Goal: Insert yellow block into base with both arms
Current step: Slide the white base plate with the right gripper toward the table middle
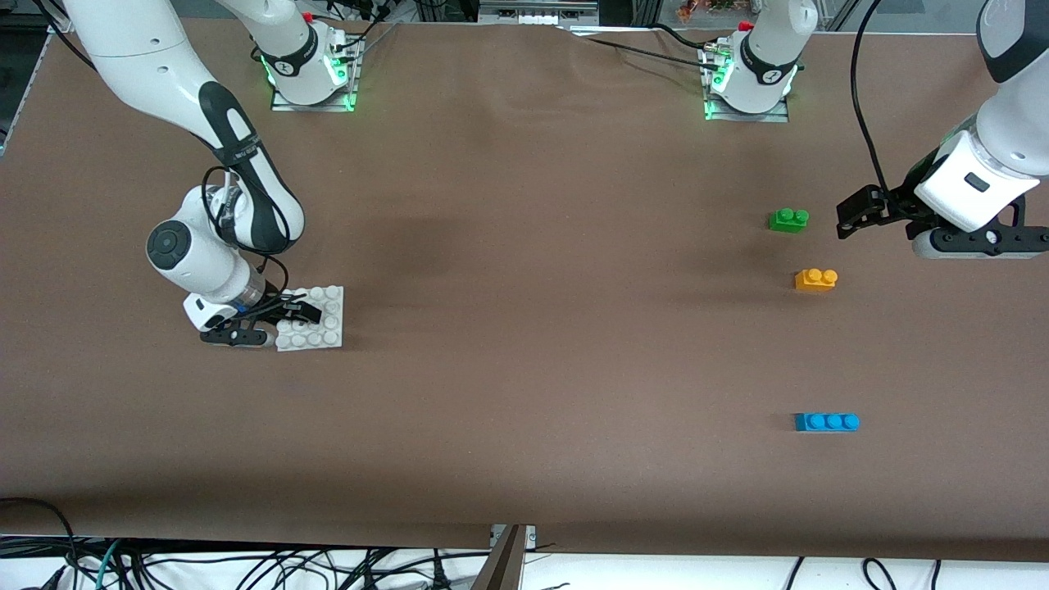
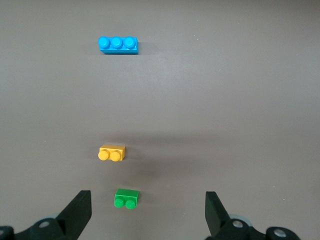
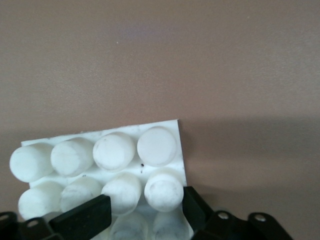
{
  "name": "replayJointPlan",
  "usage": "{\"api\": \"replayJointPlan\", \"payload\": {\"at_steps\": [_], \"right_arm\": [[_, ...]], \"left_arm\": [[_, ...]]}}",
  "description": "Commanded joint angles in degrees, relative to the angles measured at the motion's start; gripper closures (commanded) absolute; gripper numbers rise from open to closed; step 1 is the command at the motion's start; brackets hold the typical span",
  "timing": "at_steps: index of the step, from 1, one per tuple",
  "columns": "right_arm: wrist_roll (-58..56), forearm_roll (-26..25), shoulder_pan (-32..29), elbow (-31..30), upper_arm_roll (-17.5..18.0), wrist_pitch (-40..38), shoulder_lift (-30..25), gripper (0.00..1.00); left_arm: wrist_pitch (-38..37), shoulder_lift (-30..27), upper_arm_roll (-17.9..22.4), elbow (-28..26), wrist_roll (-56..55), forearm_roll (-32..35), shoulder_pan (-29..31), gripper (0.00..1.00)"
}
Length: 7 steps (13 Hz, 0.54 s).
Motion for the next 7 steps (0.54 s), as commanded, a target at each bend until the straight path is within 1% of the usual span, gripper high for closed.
{"api": "replayJointPlan", "payload": {"at_steps": [1, 2, 3, 4, 6, 7], "right_arm": [[-0.1, 2.0, 0.4, 0.7, 1.2, 1.8, 2.4, 0.35], [0.0, 2.8, 0.6, 0.7, 1.8, 2.8, 2.8, 0.38], [0.0, 3.5, 1.1, 0.7, 2.5, 3.8, 2.9, 0.39], [0.9, 3.5, 1.8, 0.8, 2.8, 3.9, 2.9, 0.40], [2.6, 3.5, 3.1, 0.8, 3.0, 4.5, 2.9, 0.46], [3.9, 3.5, 4.1, 0.8, 3.0, 4.8, 2.9, 0.47]], "left_arm": [[-0.9, -0.5, -0.3, 0.3, -0.2, -0.7, 0.5, 0.00], [-0.9, -0.5, -0.3, 0.3, -0.2, -0.7, 0.5, 0.00], [-0.9, -0.5, -0.2, 0.3, -0.2, -0.7, 0.5, 0.00], [-0.9, -0.5, -0.3, 0.3, -0.2, -0.7, 0.5, 0.00], [-0.9, -0.5, -0.3, 0.3, -0.2, -0.7, 0.5, 0.00], [-0.9, -0.5, -0.3, 0.3, -0.2, -0.7, 0.5, 0.00]]}}
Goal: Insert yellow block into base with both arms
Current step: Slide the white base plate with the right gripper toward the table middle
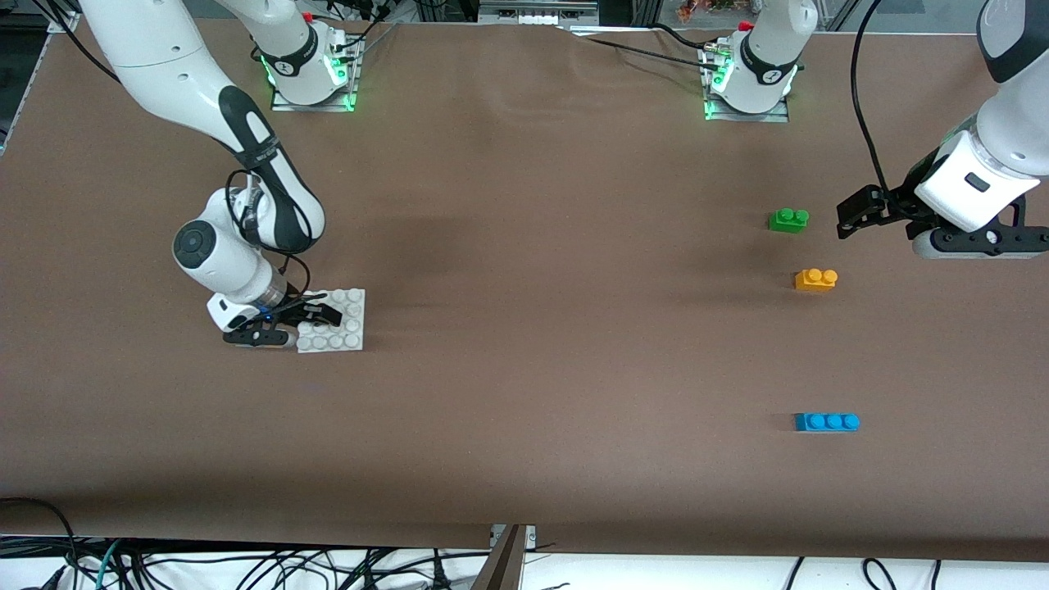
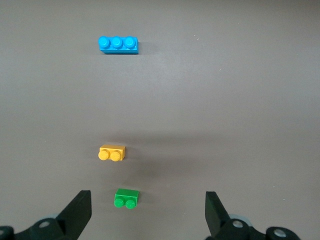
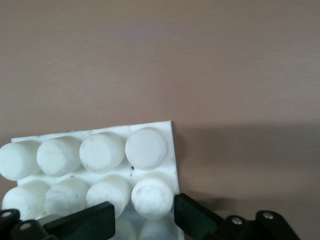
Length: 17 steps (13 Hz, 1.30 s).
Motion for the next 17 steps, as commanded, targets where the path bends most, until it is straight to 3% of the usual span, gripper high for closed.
{"api": "replayJointPlan", "payload": {"at_steps": [1, 17], "right_arm": [[3.6, 1.4, 2.5, 1.2, 0.5, 1.4, 1.6, 0.47], [27.8, 1.2, 21.5, 11.7, 0.1, 4.7, 8.8, 0.47]], "left_arm": [[-0.9, -0.5, -0.3, 0.3, -0.2, -0.7, 0.5, 0.00], [-1.5, -0.5, -0.2, 0.3, -0.2, -0.7, 0.5, 0.00]]}}
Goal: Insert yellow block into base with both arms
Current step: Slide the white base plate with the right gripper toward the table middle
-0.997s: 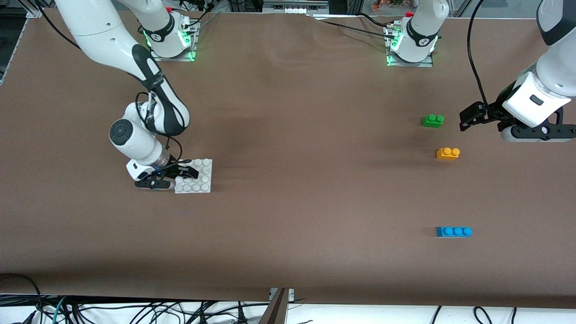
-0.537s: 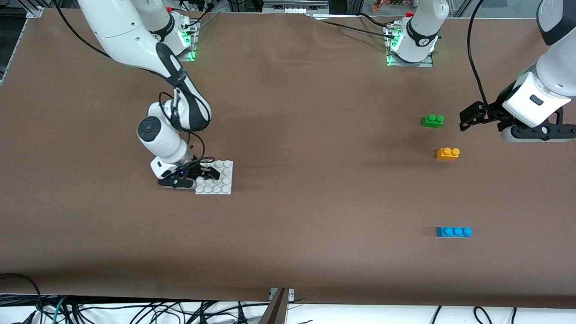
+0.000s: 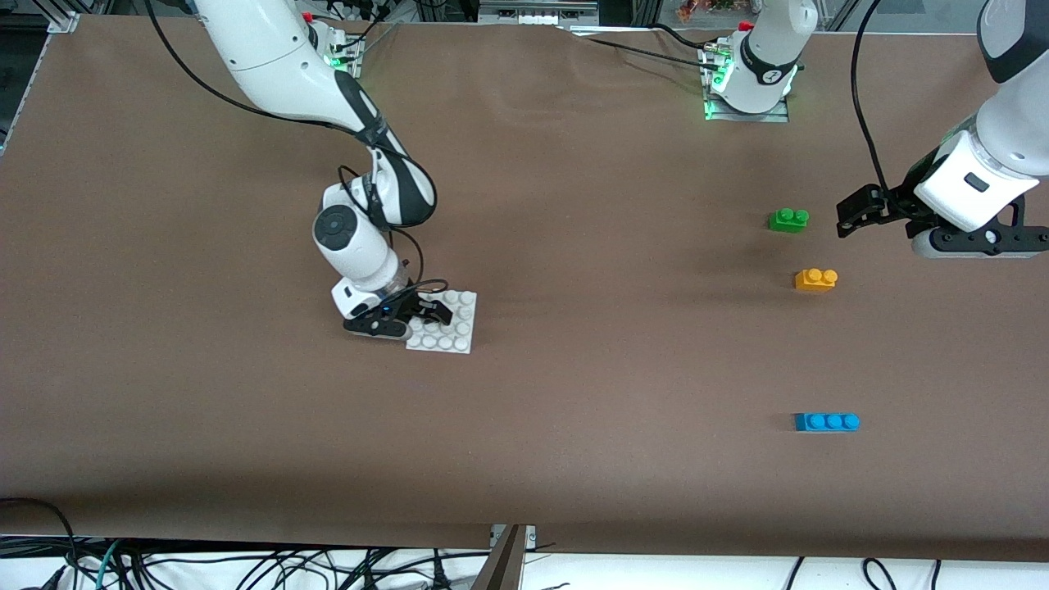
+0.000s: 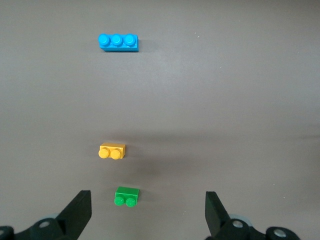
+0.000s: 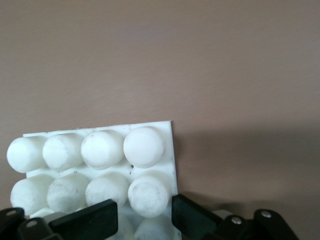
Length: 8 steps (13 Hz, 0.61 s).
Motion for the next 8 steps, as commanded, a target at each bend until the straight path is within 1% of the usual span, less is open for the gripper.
{"api": "replayJointPlan", "payload": {"at_steps": [1, 8], "right_arm": [[1.6, 1.1, 3.0, 3.4, -0.4, 0.5, 2.8, 0.47], [3.0, 0.8, 8.6, 8.1, -0.4, 0.3, 5.1, 0.47]], "left_arm": [[-1.0, -0.5, -0.2, 0.3, -0.1, -0.7, 0.4, 0.00], [-1.1, -0.5, -0.2, 0.3, -0.1, -0.7, 0.4, 0.00]]}}
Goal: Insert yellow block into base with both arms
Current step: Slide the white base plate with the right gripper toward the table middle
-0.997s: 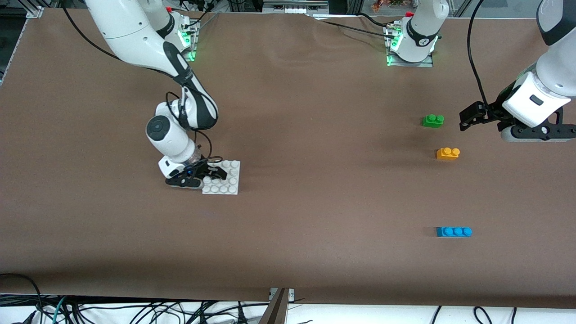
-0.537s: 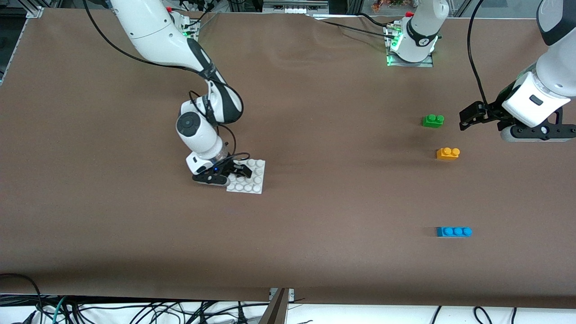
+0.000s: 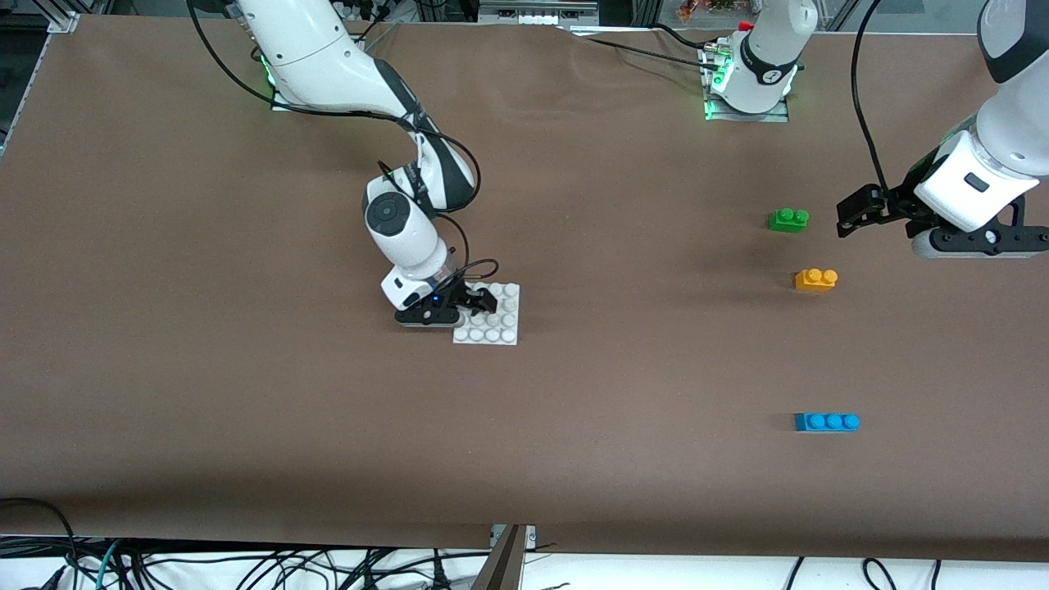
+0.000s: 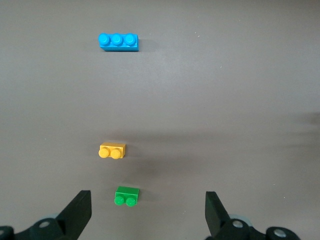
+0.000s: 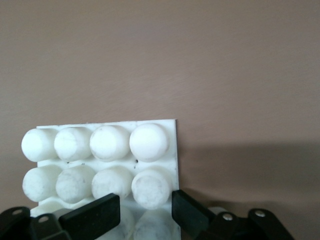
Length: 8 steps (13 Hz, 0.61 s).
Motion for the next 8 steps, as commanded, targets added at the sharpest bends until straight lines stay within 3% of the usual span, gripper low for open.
{"api": "replayJointPlan", "payload": {"at_steps": [1, 8], "right_arm": [[1.6, 0.8, 2.4, 3.8, -0.3, 0.3, 3.0, 0.47], [8.0, 0.8, 9.3, 10.9, -1.7, 0.1, 7.7, 0.47]], "left_arm": [[-1.0, -0.5, -0.2, 0.3, -0.1, -0.7, 0.4, 0.00], [-1.0, -0.5, -0.2, 0.3, -0.1, -0.7, 0.4, 0.00]]}}
